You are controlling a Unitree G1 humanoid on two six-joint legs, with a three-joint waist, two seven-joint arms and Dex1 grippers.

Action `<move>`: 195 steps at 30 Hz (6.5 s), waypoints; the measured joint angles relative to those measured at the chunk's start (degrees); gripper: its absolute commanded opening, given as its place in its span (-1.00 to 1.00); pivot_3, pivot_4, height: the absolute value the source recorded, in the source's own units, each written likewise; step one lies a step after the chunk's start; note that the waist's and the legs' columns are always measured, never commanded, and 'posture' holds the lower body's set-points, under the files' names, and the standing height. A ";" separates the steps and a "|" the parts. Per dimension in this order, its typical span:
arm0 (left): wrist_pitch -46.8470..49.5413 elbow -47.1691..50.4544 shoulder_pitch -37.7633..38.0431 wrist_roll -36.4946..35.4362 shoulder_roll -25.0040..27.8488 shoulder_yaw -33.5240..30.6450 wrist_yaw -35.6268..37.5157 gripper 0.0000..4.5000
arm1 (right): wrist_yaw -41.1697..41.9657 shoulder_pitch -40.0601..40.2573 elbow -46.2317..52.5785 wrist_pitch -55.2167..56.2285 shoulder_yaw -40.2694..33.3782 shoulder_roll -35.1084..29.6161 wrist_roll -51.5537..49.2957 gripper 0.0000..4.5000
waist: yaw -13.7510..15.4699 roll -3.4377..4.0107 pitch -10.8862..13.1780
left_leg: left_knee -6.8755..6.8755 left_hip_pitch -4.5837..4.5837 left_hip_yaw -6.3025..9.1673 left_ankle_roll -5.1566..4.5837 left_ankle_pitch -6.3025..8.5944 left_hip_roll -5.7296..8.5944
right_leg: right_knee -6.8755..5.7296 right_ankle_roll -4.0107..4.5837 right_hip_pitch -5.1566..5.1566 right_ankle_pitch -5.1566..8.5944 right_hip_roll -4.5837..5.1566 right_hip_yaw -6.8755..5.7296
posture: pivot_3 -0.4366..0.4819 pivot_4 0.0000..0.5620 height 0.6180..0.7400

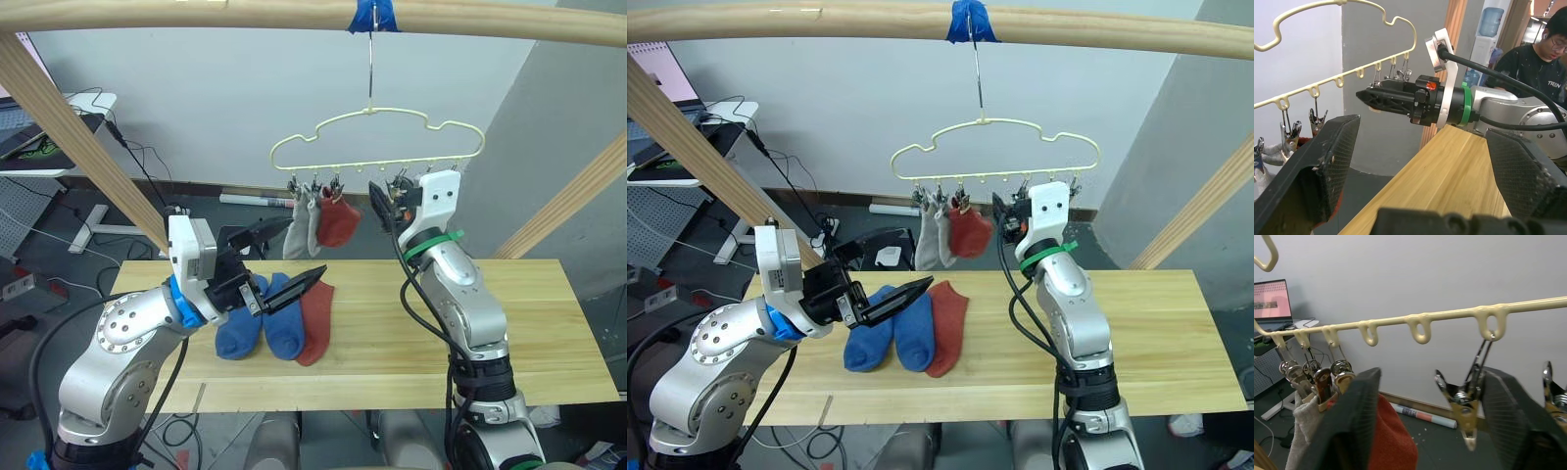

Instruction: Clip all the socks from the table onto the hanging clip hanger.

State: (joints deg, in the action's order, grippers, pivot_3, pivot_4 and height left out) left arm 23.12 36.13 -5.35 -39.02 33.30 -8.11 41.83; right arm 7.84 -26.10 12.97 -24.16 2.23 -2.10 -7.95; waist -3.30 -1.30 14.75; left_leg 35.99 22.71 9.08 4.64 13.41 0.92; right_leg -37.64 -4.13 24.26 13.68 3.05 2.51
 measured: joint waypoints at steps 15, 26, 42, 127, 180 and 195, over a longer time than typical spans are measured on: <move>0.00 -0.02 0.00 0.10 0.00 0.26 0.04 1.00 | -0.03 -0.35 0.00 0.08 0.00 0.01 0.06 0.01 | 0.00 0.02 0.02 | -0.01 0.01 0.00 0.00 0.00 0.00 | 0.02 -0.01 0.01 0.01 0.00 0.00 | -0.08 -0.10 1.00; 0.00 -0.02 0.02 0.17 0.00 1.09 0.03 1.00 | -0.31 -0.40 0.00 0.15 -0.01 0.00 0.05 -0.07 | 0.00 0.15 0.13 | -0.03 0.03 0.00 0.00 0.00 0.00 | 0.04 0.00 0.02 0.02 0.00 0.00 | -0.08 -0.09 1.00; 0.00 0.00 0.69 0.42 -0.38 1.33 -0.19 1.00 | 0.64 -0.40 -0.41 0.07 -1.37 -0.80 -0.62 -0.91 | -0.01 0.32 0.30 | -0.10 0.09 0.00 0.00 0.00 0.00 | 0.20 -0.02 0.04 0.01 0.00 -0.01 | -0.08 -0.08 1.00; -13.58 -50.23 -18.19 38.78 -5.93 29.01 1.79 1.00 | 18.03 -9.02 1.97 -26.32 -7.77 -18.31 -24.83 -1.00 | -1.97 0.62 0.87 | -0.22 0.24 -0.11 -0.07 0.04 -0.01 | 0.55 0.14 0.01 -0.21 0.01 -0.03 | -0.39 0.00 1.00; -26.33 -30.94 -3.98 25.78 -2.30 17.76 17.09 -0.99 | 15.81 -11.43 -3.15 -23.47 -7.93 -18.23 -24.36 -1.00 | -2.43 0.67 0.82 | 0.01 0.19 -0.17 -0.08 0.03 -0.07 | 0.45 0.08 -0.07 -0.26 -0.01 0.00 | -0.31 -0.15 1.00; -45.25 -27.53 -11.24 32.39 -2.68 15.12 13.55 -0.99 | 14.12 -18.46 -8.01 -45.86 -19.21 -20.16 -39.14 -1.00 | -1.70 0.67 0.83 | 0.00 0.20 -0.19 -0.08 0.03 -0.07 | 0.46 0.10 -0.07 -0.27 -0.01 0.01 | -0.32 -0.11 1.00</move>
State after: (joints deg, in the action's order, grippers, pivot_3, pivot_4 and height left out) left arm -22.12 8.60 -16.59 -6.64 30.63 7.01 55.38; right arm 21.96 -44.56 4.95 -70.02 -16.97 -22.26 -47.09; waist -5.00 -0.63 15.58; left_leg 35.99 22.91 8.90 4.55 13.44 0.85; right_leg -37.18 -4.03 24.19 13.41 3.04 2.52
